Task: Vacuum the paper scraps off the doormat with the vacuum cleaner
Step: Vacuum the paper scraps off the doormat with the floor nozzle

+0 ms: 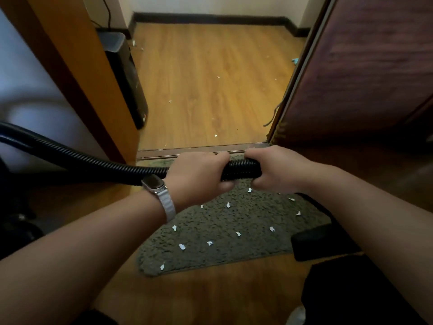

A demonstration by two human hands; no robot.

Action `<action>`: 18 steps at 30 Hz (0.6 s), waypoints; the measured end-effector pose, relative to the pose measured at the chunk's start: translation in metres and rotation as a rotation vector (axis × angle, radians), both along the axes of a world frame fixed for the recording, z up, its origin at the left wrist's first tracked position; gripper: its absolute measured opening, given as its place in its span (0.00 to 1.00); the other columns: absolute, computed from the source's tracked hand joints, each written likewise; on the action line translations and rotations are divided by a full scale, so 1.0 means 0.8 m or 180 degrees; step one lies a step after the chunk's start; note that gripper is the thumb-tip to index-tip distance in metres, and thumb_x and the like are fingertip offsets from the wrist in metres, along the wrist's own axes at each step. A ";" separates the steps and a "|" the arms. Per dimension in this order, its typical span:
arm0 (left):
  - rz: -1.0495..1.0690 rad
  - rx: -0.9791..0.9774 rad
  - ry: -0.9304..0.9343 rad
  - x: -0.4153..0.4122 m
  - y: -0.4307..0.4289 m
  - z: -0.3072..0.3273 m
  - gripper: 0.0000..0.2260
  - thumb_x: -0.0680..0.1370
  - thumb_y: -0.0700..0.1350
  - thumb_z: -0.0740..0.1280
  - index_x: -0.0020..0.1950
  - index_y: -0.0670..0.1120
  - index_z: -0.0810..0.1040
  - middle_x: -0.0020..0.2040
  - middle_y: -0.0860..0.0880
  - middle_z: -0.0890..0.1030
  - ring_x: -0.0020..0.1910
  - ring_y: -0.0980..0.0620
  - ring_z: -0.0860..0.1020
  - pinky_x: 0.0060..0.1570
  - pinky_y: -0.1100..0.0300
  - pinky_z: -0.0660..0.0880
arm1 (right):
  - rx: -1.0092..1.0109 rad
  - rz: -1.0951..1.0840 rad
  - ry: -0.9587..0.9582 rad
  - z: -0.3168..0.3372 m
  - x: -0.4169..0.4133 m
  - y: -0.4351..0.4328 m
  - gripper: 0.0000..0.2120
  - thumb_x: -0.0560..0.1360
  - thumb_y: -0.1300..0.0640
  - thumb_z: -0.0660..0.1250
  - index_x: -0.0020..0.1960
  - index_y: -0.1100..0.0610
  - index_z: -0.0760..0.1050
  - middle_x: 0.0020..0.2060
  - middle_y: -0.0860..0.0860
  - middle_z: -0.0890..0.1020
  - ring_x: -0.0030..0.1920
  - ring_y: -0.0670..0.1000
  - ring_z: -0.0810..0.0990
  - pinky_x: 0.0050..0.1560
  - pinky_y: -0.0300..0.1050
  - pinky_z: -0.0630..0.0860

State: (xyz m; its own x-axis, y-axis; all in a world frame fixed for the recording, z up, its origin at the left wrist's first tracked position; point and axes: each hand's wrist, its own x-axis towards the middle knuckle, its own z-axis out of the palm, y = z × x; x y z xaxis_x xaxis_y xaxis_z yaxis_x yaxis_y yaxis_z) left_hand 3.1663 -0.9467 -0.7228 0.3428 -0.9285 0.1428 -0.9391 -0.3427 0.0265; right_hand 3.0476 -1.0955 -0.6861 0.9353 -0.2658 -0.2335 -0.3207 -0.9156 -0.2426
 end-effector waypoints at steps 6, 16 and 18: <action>0.0369 -0.0148 0.0668 0.004 -0.019 -0.009 0.16 0.74 0.66 0.63 0.52 0.56 0.76 0.34 0.57 0.77 0.31 0.60 0.75 0.26 0.64 0.68 | 0.0442 -0.0408 -0.0542 -0.020 -0.015 -0.027 0.18 0.70 0.52 0.72 0.59 0.46 0.75 0.49 0.45 0.76 0.50 0.48 0.76 0.50 0.48 0.77; 0.1108 -0.0155 0.1459 -0.018 -0.038 0.001 0.12 0.75 0.62 0.67 0.51 0.56 0.75 0.35 0.55 0.80 0.30 0.56 0.79 0.26 0.57 0.77 | 0.3134 -0.2747 -0.0585 -0.032 -0.016 -0.019 0.20 0.79 0.40 0.61 0.55 0.57 0.74 0.49 0.56 0.83 0.47 0.53 0.82 0.49 0.56 0.84; 0.1070 -0.0122 0.1304 -0.044 -0.043 -0.002 0.14 0.75 0.63 0.65 0.48 0.54 0.75 0.35 0.55 0.79 0.31 0.57 0.77 0.27 0.60 0.72 | 0.3780 -0.3020 -0.0698 -0.031 -0.012 -0.018 0.19 0.79 0.41 0.63 0.58 0.57 0.73 0.51 0.58 0.83 0.51 0.56 0.83 0.47 0.53 0.83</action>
